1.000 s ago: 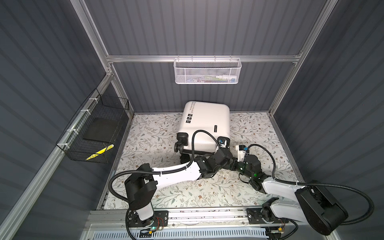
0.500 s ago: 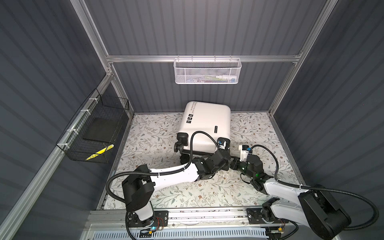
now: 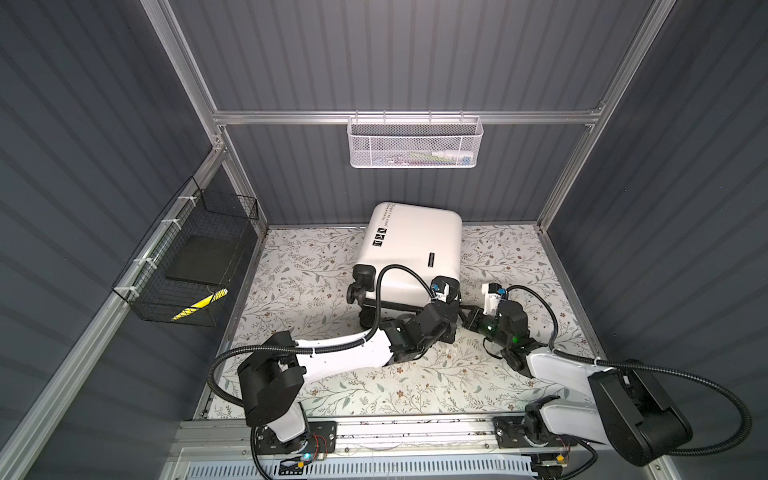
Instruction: Pack the luggage
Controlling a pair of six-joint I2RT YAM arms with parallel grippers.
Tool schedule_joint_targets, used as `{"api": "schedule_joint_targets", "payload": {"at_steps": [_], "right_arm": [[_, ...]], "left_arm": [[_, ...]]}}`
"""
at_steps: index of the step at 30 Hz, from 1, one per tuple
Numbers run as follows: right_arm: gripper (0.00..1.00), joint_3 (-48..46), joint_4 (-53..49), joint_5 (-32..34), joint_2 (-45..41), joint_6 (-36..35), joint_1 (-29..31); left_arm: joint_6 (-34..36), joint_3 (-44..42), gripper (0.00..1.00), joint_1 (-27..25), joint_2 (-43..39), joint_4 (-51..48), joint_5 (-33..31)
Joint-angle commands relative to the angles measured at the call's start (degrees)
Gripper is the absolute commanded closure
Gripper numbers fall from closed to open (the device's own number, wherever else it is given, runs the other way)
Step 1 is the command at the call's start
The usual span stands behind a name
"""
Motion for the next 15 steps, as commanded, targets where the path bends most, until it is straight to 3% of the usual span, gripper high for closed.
{"api": "schedule_joint_targets", "payload": {"at_steps": [1,8,15], "right_arm": [[1.0,3.9,0.0,6.3,2.9,2.2,-4.1],[1.0,8.6,1.6,3.3,9.0,3.2,-6.9],[1.0,11.2,3.1,1.2,14.1,2.9,-7.4]], "left_arm": [[0.3,-1.5,1.0,-1.5,-4.4,3.9,5.4],[-0.3,-4.9,1.0,-2.1,-5.8,6.4,9.1],[0.2,-8.1,1.0,-2.1,-10.4,5.9,7.9]]}}
